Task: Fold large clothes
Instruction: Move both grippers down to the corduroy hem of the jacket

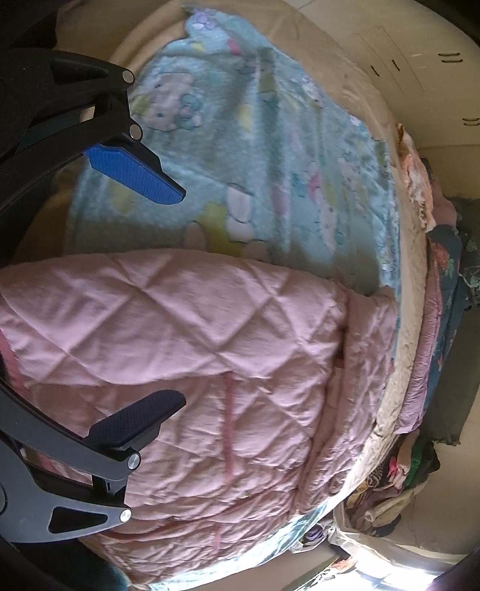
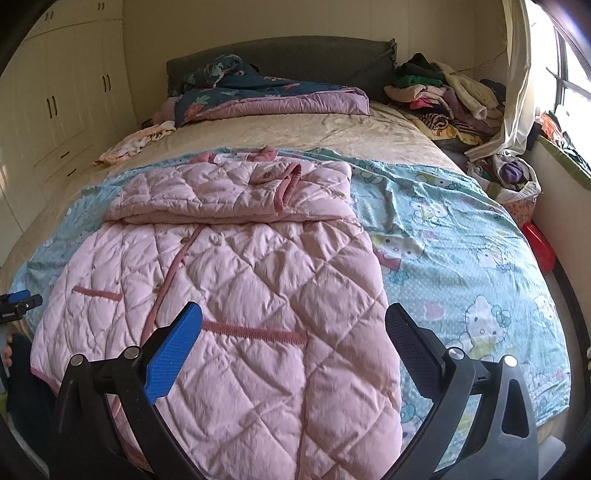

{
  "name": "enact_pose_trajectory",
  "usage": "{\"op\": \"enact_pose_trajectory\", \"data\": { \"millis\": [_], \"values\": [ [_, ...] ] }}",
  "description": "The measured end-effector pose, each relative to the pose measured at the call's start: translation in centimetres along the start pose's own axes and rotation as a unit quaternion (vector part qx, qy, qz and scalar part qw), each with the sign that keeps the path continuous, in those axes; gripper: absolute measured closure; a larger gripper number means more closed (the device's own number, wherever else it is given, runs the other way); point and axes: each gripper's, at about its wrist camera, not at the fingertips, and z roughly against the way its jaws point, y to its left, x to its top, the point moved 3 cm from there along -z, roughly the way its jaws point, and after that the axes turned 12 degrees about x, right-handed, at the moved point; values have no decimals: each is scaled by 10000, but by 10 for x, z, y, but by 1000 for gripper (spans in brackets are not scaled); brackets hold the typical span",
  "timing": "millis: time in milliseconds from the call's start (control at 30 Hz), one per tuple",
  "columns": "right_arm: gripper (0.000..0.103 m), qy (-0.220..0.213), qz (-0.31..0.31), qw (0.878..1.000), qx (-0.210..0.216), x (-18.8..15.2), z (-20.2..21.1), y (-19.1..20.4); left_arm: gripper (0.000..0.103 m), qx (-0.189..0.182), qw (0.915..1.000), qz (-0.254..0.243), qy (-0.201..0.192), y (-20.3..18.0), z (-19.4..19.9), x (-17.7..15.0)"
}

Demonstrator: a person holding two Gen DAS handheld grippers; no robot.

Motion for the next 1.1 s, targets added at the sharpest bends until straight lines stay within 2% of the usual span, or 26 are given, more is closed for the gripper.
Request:
{"op": "enact_pose_trajectory", "data": {
  "millis": [100,233,467,800,967,1100],
  "values": [
    [4,43,12,10000,3,-5,1,1,10,-74,9999,19,94,7,-1,-13],
    [4,146,6,9999,-54,-15,4,1,24,-184,9996,-8,219,15,-2,-26],
    [4,346,-145,9992,-149,-32,6,-8,30,-384,9986,-121,348,17,0,-40],
    [4,709,-369,9966,-203,-63,15,-24,30,-835,9924,-403,809,-7,-11,-64],
    [4,968,-498,9940,-128,-82,16,-31,29,-850,9913,-469,889,-16,-14,-71],
    [4,1370,-575,9889,-27,-98,12,-35,28,-852,9908,-508,915,-18,-15,-75]
  ]
}}
